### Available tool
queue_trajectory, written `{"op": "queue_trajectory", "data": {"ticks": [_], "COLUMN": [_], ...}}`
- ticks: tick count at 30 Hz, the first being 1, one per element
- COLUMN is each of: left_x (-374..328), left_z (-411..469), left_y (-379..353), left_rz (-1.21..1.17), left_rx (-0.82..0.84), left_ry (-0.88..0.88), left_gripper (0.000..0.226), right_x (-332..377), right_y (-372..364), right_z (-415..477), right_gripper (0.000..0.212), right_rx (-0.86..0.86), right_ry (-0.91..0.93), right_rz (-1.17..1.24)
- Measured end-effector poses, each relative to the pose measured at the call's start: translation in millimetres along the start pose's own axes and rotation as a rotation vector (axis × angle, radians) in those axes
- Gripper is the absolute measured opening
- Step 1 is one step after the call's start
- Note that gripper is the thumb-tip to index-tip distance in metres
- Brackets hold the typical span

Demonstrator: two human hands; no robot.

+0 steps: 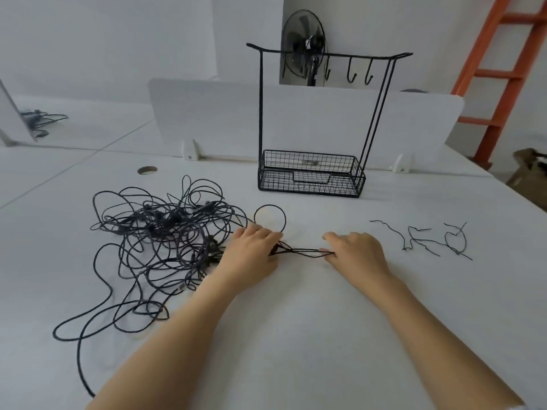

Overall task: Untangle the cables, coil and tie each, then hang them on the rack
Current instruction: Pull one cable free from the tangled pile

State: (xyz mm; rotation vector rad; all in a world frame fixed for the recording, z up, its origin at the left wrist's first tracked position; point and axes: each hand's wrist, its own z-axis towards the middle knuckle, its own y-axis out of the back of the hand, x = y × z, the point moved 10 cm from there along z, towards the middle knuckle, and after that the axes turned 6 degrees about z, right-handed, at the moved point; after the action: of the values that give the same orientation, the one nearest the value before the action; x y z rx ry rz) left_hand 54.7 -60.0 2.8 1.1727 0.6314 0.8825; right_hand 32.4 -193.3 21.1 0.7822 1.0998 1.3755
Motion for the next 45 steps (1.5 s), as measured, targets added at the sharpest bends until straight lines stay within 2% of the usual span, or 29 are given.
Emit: {"op": "queue_trajectory", "data": {"ticks": [3,6,7,8,10,11,13,15,19,21,23,25,26,27,29,31,34,36,38,40,41,42,43,45], "left_x": [25,41,46,51,62,68,77,89,121,145,159,162,162,162,161,157,106,54,10,-19,-26,-28,-24,-8], "left_z": [-2,-2,-5,-7,-14,-16,-17,-21,-41,-55,-68,-74,-75,-75,-74,-69,-51,-37,-23,-14,-11,-9,-8,-6], "left_y": [7,24,32,41,53,56,57,58,48,30,8,-3,-4,-2,10,37,89,98,86,64,51,38,29,18], "left_rz": [-0.020,-0.108,-0.180,-0.243,-0.301,-0.310,-0.346,-0.527,-1.033,-1.343,-1.684,-1.917,-1.976,-1.977,-1.795,-1.394,-0.750,-0.528,-0.587,-0.712,-0.748,-0.770,-0.773,-0.772], "left_rx": [-0.073,-0.184,-0.249,-0.318,-0.413,-0.426,-0.426,-0.442,-0.554,-0.657,-0.721,-0.801,-0.850,-0.879,-0.865,-0.825,-0.800,-0.736,-0.534,-0.262,-0.156,-0.070,-0.037,-0.046], "left_ry": [0.122,0.191,0.219,0.244,0.322,0.360,0.400,0.469,0.764,0.964,1.153,1.232,1.241,1.241,1.185,1.008,0.522,0.193,-0.012,-0.052,-0.032,0.009,0.060,0.174], "left_gripper": [0.033,0.027,0.026,0.027,0.027,0.024,0.019,0.017,0.017,0.024,0.028,0.030,0.032,0.033,0.036,0.041,0.040,0.038,0.051,0.069,0.066,0.053,0.038,0.030], "right_x": [-5,-18,-31,-49,-88,-98,-96,-87,-85,-81,-86,-96,-94,-89,-69,-57,-37,-11,11,22,26,28,26,19], "right_y": [11,37,57,80,97,94,87,88,109,115,115,110,105,99,88,96,124,139,149,163,173,183,192,214], "right_z": [5,21,27,31,33,33,40,48,60,64,62,58,57,57,59,58,58,60,58,55,52,51,50,46], "right_gripper": [0.026,0.035,0.036,0.036,0.034,0.034,0.035,0.038,0.045,0.059,0.067,0.058,0.049,0.041,0.032,0.026,0.020,0.015,0.014,0.012,0.010,0.010,0.009,0.006], "right_rx": [0.038,0.058,-0.040,-0.186,-0.418,-0.489,-0.468,-0.403,-0.470,-0.420,-0.466,-0.562,-0.519,-0.408,-0.178,-0.137,-0.142,-0.065,-0.019,-0.063,-0.109,-0.172,-0.252,-0.467], "right_ry": [0.027,-0.006,-0.079,-0.187,-0.445,-0.565,-0.711,-0.747,-0.651,-0.607,-0.610,-0.681,-0.712,-0.714,-0.615,-0.517,-0.358,-0.200,-0.104,-0.054,-0.031,-0.013,-0.001,0.019], "right_rz": [-0.064,0.015,0.151,0.394,1.106,1.400,1.803,2.039,2.369,2.296,2.290,2.377,2.307,2.143,1.733,1.462,1.218,1.001,0.792,0.787,0.825,0.863,0.882,0.751]}}
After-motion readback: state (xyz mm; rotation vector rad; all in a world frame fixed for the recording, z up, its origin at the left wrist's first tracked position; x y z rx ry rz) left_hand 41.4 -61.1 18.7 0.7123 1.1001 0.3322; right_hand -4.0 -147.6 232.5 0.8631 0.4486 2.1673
